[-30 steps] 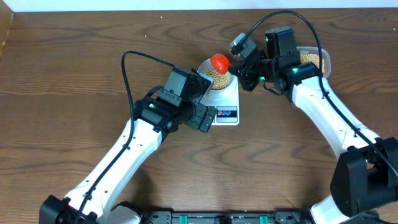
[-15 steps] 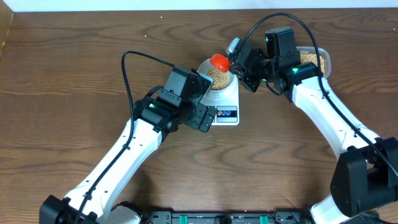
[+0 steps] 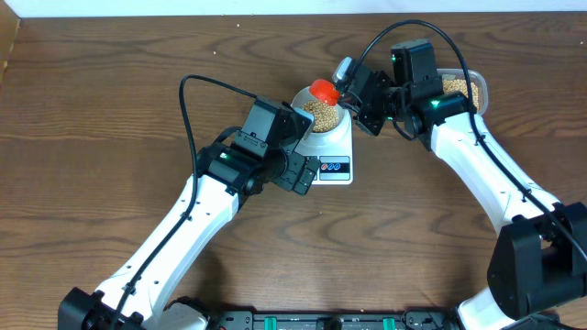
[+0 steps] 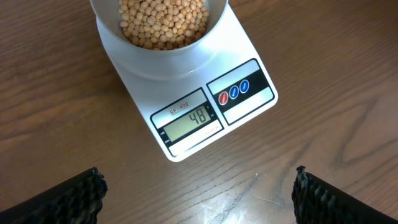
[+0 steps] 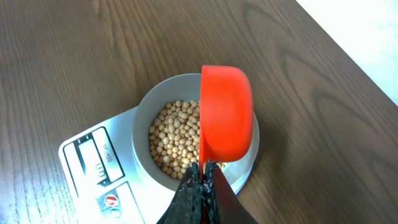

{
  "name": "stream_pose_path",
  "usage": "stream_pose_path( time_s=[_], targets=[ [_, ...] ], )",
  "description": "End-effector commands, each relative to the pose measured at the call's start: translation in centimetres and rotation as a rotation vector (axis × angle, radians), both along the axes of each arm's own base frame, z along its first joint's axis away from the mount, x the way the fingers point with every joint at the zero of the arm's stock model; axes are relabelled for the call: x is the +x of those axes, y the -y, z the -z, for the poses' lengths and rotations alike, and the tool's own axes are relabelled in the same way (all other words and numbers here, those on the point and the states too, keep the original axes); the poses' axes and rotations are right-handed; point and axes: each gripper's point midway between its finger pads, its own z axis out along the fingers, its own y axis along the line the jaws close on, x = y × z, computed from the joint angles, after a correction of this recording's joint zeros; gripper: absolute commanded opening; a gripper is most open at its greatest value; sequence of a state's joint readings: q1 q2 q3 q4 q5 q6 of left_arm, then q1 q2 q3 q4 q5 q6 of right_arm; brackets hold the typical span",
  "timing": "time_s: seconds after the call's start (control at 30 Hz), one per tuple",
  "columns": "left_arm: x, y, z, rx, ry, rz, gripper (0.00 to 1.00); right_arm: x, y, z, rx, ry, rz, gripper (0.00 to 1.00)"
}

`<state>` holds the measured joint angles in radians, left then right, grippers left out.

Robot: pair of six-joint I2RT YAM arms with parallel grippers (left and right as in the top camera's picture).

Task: Scoop item into bowl and weigh 50g on scale
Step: 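Move the red scoop with the right gripper back to the tub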

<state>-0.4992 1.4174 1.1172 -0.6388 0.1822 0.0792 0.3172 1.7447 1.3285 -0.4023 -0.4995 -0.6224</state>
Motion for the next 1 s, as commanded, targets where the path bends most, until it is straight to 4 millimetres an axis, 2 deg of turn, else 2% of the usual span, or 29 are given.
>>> stream_pose_path(
  time_s=[0.0,0.13,0.23,0.37,0.63,0.77,0.97],
  targets=[
    [0.0,0.0,-0.4,-0.009,0.008,0.005,0.98,-0.4,-0.5,-1.1,-0.009,0.052,-0.041,0.01],
    [0.0,0.0,-0.4,-0.009,0.008,0.005,0.98,-0.4,-0.5,-1.1,-0.009,0.053,-0.04,0.01],
    [0.0,0.0,-0.4,-0.009,0.008,0.005,0.98,0.3,-0.1,-1.6,0.049,0.006,0.045,0.01],
    [0.0,0.0,-0.4,-0.009,0.008,0.005,0.98,1.8,2.0,-3.4,0.163,-0.064,0.217,0.01],
    [0.0,0.0,-0.4,-0.009,0.008,0.005,0.98,2.8,9.4,-7.2,0.259,-0.076,0.45,0.01],
    [0.0,0.0,-0.4,-0.009,0.008,0.005,0.98,2.2,13.2,-7.0,0.245,-0.117,0.54,0.01],
    [0.0,0.0,-0.4,-0.009,0.008,0.005,0.98,1.5,19.7,-5.1,0.221,-0.213,0.752,0.01]
  ],
)
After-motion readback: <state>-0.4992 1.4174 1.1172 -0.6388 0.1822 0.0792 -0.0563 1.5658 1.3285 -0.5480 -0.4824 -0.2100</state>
